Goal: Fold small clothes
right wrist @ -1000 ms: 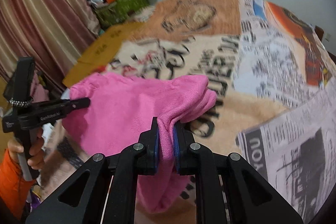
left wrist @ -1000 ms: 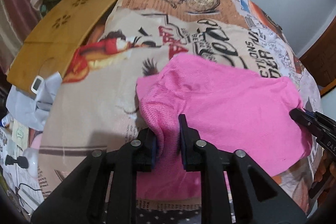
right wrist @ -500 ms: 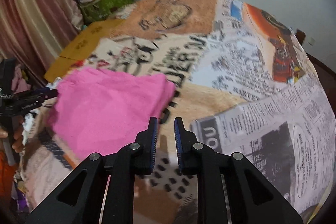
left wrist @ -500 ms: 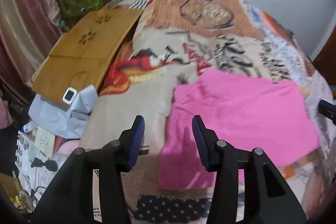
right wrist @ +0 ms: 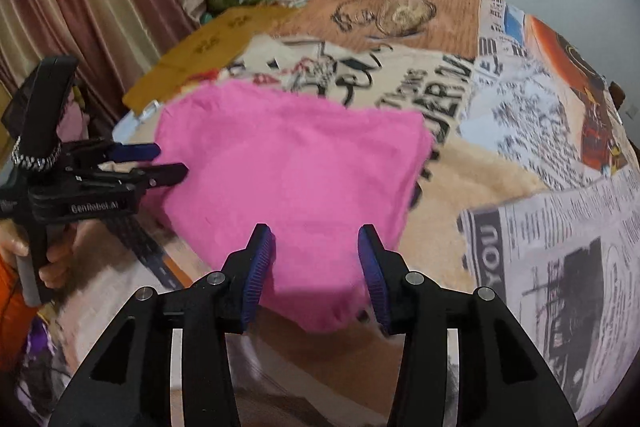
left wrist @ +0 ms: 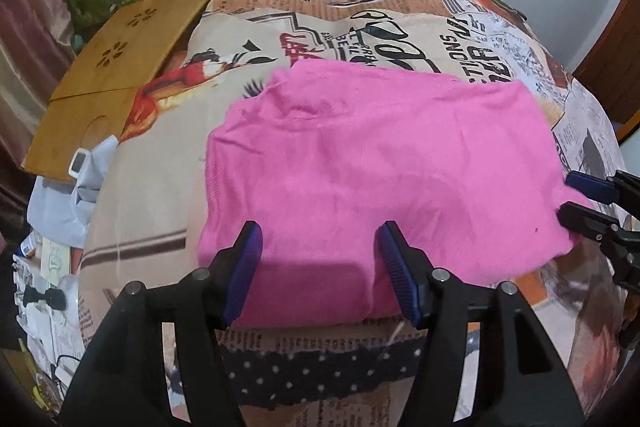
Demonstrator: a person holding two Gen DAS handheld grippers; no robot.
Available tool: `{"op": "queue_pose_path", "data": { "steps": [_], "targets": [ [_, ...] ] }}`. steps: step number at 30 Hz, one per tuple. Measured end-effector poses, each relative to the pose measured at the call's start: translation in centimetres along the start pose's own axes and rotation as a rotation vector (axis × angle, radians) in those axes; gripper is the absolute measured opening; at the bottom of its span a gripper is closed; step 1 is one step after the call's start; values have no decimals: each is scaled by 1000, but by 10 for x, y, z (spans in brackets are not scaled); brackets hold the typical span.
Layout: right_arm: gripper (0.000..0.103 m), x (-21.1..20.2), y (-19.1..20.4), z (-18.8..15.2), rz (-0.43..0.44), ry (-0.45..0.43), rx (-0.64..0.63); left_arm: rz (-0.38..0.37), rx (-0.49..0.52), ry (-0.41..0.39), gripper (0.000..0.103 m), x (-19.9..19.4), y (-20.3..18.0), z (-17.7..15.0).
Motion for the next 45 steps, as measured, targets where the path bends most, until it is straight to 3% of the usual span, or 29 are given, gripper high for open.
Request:
{"op": "queue_pose_path", "data": {
  "steps": [6,10,22,27,32,33,37,41,45],
  "targets": [
    [42,-26,-20,-11,-18,-20,35,37,-19,-24,60,-27,14,-10],
    [42,-52,-18,-8,-41,-83,24,42,-35,-93,60,-67,16,-8],
    [42,-198,45,7,81,-465,-68,65,7,-526,61,-260,-36,6],
    [42,-258,75,-5,128,-645,-111,76,35,-699,61,-329,-68,-11],
    [42,-292,95,-22,168,-757,-120,134,52,-817,62,-370,-89,-34],
    [43,-297,98,-26,167,-777,-120,142,52,-826,63,-374,-92,-37],
    [69,-305,103,-37,153,-835,-111,157,43,-854,74,-383,-98,-49],
    [84,-304,104,-39,116,-852,-101,149,21,-874,95,-388,-100,-59],
    [98,-305,99,-42,82,-856,-89,167,22,-885,102,-391,-104,-67]
  ]
}}
Point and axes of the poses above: each gripper's, at about its wrist camera, not at the fingertips, and x roughly the way its jaws point, y to its left, z to its top, the point moved 6 cm from there along x, roughly the way its jaws point, and after that the axes turned 11 degrees about x, right-handed, at the moved point
